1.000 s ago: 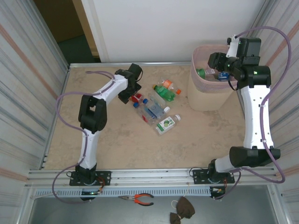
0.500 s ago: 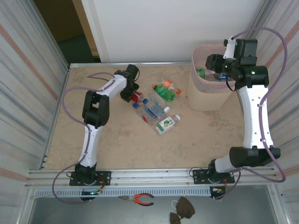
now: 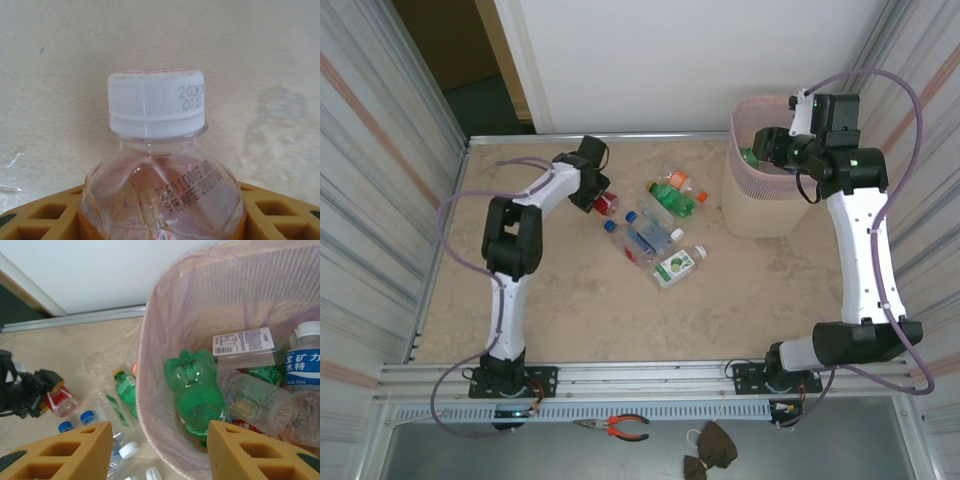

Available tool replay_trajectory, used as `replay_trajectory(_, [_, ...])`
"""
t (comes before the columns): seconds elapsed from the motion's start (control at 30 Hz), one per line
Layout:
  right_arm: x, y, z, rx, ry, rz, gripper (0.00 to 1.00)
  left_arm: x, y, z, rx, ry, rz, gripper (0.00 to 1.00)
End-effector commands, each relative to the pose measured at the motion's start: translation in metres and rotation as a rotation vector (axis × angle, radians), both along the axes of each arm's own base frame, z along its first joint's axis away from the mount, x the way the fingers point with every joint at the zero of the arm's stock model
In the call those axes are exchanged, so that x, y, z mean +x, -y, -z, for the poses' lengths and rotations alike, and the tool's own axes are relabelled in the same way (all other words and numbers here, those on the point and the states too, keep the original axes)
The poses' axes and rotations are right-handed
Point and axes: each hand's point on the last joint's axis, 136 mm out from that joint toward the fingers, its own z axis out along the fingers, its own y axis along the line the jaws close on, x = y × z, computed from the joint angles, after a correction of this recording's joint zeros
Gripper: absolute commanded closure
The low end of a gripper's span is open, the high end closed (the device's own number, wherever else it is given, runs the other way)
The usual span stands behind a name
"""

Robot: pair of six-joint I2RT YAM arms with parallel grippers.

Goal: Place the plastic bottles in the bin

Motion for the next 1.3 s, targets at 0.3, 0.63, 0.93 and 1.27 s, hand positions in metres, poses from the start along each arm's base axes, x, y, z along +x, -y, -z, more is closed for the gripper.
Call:
replay_trajectory(0.3, [-0.057, -0.073, -0.043, 0.245, 0.22, -0.364, 0.33, -0.015, 0.052, -0.223, -0.067, 0.756, 0.53, 0.52])
replay_trajectory(0.63, [-0.105, -0.134, -0.056, 0.329, 0.404, -0.68, 0.22, -0.11, 0.101, -0.342, -0.133, 1.199, 0.919, 0.53])
replay_trajectory(0.93, [-0.111, -0.182, -0.05, 0.305, 0.439, -0.779, 0.13, -0.18, 0.123, -0.391, -0.103, 1.349, 1.075, 0.55])
replay_trajectory(1.27, [-0.104, -0.223, -0.056, 0.297, 0.499, -0.841, 0.11, -0.197, 0.129, -0.396, -0.085, 1.34, 1.085, 0.55])
